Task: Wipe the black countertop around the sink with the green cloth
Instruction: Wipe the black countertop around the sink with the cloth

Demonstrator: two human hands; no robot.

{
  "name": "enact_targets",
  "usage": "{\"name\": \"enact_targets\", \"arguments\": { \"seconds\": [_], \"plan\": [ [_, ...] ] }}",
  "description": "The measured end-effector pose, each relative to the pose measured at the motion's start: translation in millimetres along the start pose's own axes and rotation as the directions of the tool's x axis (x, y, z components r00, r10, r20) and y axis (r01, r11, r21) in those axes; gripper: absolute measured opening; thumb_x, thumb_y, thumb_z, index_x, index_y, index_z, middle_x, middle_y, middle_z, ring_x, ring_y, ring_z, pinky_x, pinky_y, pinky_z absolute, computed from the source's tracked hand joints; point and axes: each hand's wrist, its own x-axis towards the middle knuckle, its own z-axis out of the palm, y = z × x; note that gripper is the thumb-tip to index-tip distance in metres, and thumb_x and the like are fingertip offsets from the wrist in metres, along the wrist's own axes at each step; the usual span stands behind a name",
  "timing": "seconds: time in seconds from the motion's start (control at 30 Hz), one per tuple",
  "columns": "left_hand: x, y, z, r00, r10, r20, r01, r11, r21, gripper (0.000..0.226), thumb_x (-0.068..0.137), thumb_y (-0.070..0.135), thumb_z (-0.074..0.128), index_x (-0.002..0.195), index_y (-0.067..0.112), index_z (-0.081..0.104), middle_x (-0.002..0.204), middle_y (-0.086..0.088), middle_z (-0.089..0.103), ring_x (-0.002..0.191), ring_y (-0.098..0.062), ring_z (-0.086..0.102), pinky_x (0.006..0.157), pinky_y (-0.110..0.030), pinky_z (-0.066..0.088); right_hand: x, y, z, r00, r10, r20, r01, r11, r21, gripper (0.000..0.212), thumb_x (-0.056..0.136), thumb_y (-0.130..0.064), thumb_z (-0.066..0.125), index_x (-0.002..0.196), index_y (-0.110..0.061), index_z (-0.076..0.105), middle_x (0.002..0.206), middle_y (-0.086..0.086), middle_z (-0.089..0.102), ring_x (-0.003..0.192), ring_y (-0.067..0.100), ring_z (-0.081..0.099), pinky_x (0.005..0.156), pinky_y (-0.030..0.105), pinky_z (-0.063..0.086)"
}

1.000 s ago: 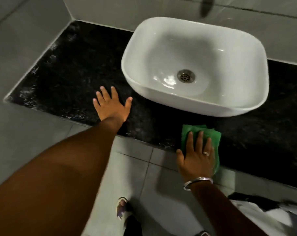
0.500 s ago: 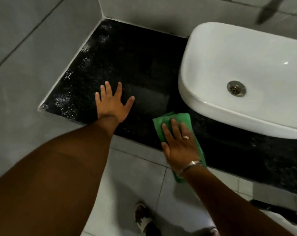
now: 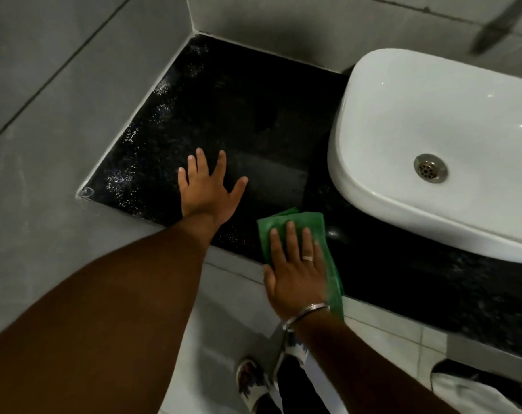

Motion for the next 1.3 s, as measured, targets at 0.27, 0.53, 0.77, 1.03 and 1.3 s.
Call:
{"name": "enact_targets", "arguments": {
  "seconds": [0.27,0.53,0.77,1.03,1.3],
  "plan": [
    [2,-1,-7,0.998,0.025,0.065,-0.027,0.999,0.037,0.083,0.083,0.081,0.013,0.153,0.035,0.009,0.164,-0.019,0.007,0.151,-0.037,0.007,0.12,-0.054,0.008,-15,81,-13,0.998,0.06,-0.003,-0.06,0.997,-0.046,0.064,0.091,-0.046,0.026,0.151,-0.027,0.018,0.162,0.008,0.013,0.148,0.037,0.014,0.117,0.054,0.022],
    [88,-108,-49,0.98,0.181,0.082,-0.186,0.98,0.065,0.074,0.09,0.066,0.025,0.153,0.027,0.023,0.161,-0.022,0.016,0.148,-0.042,0.017,0.12,-0.055,0.015,20,-8,-13,0.999,0.045,-0.011,-0.044,0.997,0.062,0.071,0.084,-0.045,0.04,0.149,-0.019,0.03,0.158,0.017,0.024,0.144,0.046,0.018,0.115,0.059,0.019],
    [91,-129,-35,0.97,0.23,0.076,-0.231,0.973,-0.004,0.065,0.096,0.059,0.025,0.154,0.031,0.017,0.163,-0.016,0.015,0.15,-0.037,0.012,0.121,-0.053,0.01,103,-131,-10,0.998,-0.066,-0.017,0.067,0.994,0.083,0.073,0.084,-0.045,0.05,0.15,-0.02,0.028,0.159,0.015,0.024,0.145,0.045,0.018,0.116,0.058,0.013],
    [90,-131,-44,0.966,0.242,0.087,-0.233,0.967,-0.102,0.063,0.098,0.052,0.026,0.154,0.026,0.021,0.164,-0.014,0.015,0.151,-0.034,0.011,0.122,-0.053,0.008,118,-139,-29,0.998,-0.037,0.04,0.032,0.992,0.124,0.067,0.089,-0.051,0.031,0.151,-0.03,0.019,0.162,0.011,0.012,0.148,0.039,0.009,0.118,0.052,0.006],
    [91,-134,-38,0.969,0.245,0.027,-0.237,0.955,-0.177,0.069,0.094,0.058,0.02,0.154,0.023,0.022,0.163,-0.015,0.019,0.151,-0.033,0.015,0.122,-0.053,0.009,248,-43,-52,0.967,0.247,-0.06,-0.241,0.967,0.084,0.057,0.099,-0.038,0.029,0.152,-0.025,0.013,0.162,0.015,0.008,0.147,0.041,0.006,0.118,0.055,0.011]
  ]
}}
